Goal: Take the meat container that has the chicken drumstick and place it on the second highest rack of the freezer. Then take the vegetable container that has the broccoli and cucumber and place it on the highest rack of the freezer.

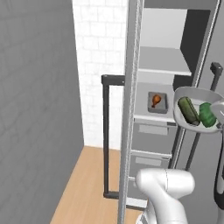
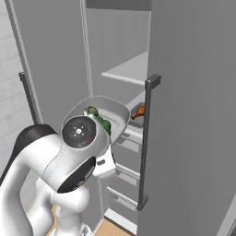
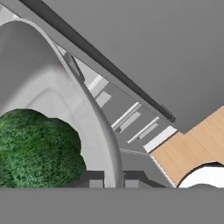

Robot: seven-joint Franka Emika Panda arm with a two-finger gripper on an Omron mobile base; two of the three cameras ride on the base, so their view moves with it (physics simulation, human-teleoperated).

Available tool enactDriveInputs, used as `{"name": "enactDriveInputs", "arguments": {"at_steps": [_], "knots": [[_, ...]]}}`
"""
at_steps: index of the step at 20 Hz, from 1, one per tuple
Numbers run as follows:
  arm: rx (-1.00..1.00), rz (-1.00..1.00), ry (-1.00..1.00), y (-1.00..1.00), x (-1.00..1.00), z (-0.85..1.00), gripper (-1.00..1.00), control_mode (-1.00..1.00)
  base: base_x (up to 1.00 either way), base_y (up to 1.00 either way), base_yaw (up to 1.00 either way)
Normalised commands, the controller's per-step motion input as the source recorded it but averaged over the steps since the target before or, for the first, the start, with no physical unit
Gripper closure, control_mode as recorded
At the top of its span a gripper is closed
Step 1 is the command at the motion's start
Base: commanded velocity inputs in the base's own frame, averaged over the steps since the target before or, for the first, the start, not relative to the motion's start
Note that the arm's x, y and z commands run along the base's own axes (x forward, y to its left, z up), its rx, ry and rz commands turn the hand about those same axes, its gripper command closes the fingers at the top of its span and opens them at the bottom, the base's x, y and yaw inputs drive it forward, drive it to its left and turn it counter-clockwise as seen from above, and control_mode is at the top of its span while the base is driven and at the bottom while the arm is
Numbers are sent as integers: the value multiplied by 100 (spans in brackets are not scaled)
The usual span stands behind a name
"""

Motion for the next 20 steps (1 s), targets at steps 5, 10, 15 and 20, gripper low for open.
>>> {"name": "enactDriveInputs", "arguments": {"at_steps": [5,10,15,20], "knots": [[0,0,0,0,0,0,100,100,31,-3,7],[0,0,0,0,0,0,100,100,28,-3,14],[0,0,0,0,0,0,100,100,7,-29,26],[0,0,0,0,0,0,100,100,15,-25,18]]}}
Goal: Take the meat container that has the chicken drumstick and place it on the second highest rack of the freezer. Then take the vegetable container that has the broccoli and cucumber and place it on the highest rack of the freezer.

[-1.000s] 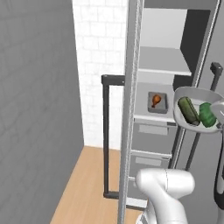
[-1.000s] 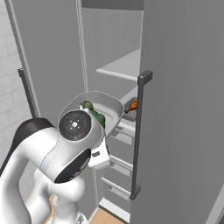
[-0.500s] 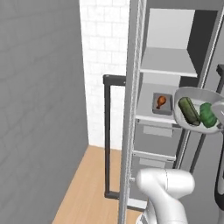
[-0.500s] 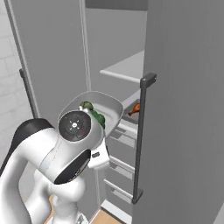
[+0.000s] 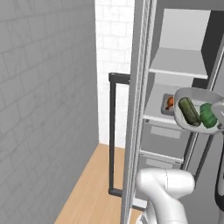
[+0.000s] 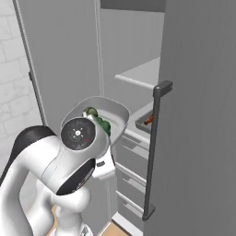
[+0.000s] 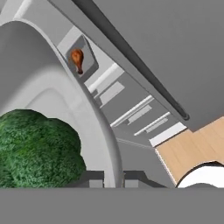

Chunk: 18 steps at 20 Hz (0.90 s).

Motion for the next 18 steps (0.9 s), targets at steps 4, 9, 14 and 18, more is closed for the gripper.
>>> {"name": "enactDriveInputs", "arguments": {"at_steps": [4,9,14,18], "knots": [[0,0,-2,0,14,22,100,-100,11,-6,2],[0,-8,-3,-12,69,76,100,-100,0,0,0],[0,-18,0,-17,95,58,100,-100,0,0,0],[0,-21,0,-12,75,37,100,-100,0,0,0]]}}
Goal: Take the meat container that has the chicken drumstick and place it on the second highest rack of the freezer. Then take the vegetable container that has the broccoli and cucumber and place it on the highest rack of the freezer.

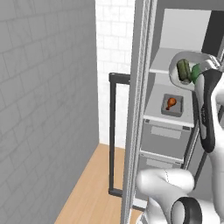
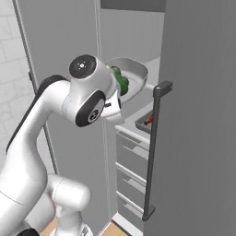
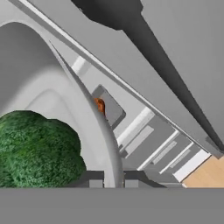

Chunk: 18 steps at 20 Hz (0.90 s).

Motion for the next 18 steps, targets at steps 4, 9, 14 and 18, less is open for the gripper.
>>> {"name": "enactDriveInputs", "arguments": {"at_steps": [4,9,14,18], "knots": [[0,-13,0,-16,68,28,100,-100,0,0,0],[1,-3,4,-46,80,13,100,-100,0,0,0],[0,0,11,-38,98,0,100,-100,0,0,0],[0,0,2,-7,90,0,100,-100,0,0,0]]}}
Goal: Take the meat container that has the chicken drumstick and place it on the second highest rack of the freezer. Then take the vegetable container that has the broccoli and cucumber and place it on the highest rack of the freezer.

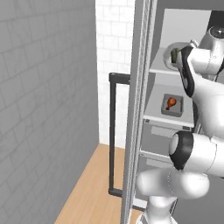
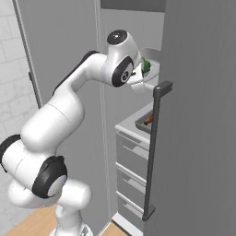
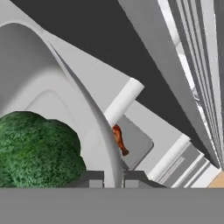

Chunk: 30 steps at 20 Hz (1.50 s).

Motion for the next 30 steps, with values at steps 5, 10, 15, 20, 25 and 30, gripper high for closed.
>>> {"name": "enactDriveInputs", "arguments": {"at_steps": [5,10,15,20,25,30], "knots": [[0,0,1,-28,75,-1,100,-100,0,0,0],[0,0,7,-38,68,-11,100,-100,0,0,0],[0,0,4,-32,38,-21,100,-100,0,0,0],[0,0,-3,-12,-1,-35,-100,-100,0,0,0],[0,0,-24,10,-19,-15,-100,-100,0,0,0],[-5,0,-36,38,-60,10,-100,-100,0,0,0]]}}
